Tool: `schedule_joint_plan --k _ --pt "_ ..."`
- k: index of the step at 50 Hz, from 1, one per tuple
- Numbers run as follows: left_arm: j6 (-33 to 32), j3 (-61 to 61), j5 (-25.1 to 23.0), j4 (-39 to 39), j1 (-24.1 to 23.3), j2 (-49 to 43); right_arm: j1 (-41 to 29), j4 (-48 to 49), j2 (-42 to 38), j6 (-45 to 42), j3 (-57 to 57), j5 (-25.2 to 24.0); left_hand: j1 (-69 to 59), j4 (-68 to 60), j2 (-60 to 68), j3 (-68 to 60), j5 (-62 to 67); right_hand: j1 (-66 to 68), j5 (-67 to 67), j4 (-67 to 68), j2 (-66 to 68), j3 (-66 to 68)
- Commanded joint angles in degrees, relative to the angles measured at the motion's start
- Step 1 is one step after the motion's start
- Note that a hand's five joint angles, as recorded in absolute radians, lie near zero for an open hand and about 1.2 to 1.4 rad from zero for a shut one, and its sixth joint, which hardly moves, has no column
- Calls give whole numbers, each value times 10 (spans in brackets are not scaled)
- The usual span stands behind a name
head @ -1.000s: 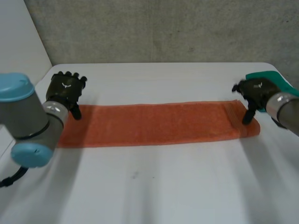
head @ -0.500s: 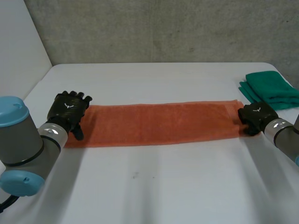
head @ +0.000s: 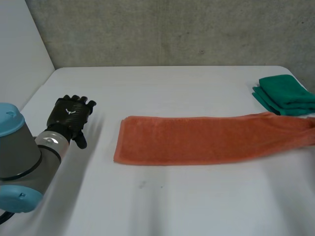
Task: Fold the laundry.
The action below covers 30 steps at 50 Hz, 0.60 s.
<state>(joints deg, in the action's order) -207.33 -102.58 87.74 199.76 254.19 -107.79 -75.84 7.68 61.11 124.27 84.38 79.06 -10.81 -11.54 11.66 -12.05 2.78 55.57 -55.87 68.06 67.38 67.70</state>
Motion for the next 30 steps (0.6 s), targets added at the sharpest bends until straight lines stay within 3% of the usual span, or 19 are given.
schedule_joint_plan --k 1,6,11,15,19,24,25,26,27,30 --pt "1 -5 1 -1 0 15 -167 11 30 29 -25 2 4 12 -13 17 -24 244 -141 119 126 123" --pt "1 -5 2 0 -1 22 -315 37 25 23 -58 5 6 13 -14 18 -26 244 -141 119 126 123" --pt "2 -4 2 0 -1 26 -475 63 -47 5 -121 -5 6 13 -14 18 -26 244 -141 119 126 123" --pt "1 -4 2 -1 -3 28 -559 66 -113 -22 -168 -25 6 13 -14 18 -26 244 -141 119 126 123" --pt "2 -3 3 -1 -5 28 -613 60 -171 -50 -193 -71 8 15 -16 20 -27 244 -141 119 126 123" --pt "2 0 3 -1 -9 28 -636 61 -207 -72 -205 -83 8 15 -16 20 -27 244 -141 119 126 123" --pt "2 2 3 0 -12 28 -636 61 -206 -71 -206 -80 8 15 -16 20 -27 112 -9 -13 -6 -10" --pt "2 4 3 0 -14 28 -636 60 -203 -68 -207 -75 8 15 -16 20 -27 -110 212 -234 -228 -231" --pt "2 5 3 0 -18 28 -633 59 -195 -58 -206 -60 8 15 -16 20 -27 -456 559 -581 -574 -577" --pt "2 19 3 0 -33 24 -631 58 -173 -27 -201 -30 6 13 -14 18 -26 -456 559 -581 -574 -577"
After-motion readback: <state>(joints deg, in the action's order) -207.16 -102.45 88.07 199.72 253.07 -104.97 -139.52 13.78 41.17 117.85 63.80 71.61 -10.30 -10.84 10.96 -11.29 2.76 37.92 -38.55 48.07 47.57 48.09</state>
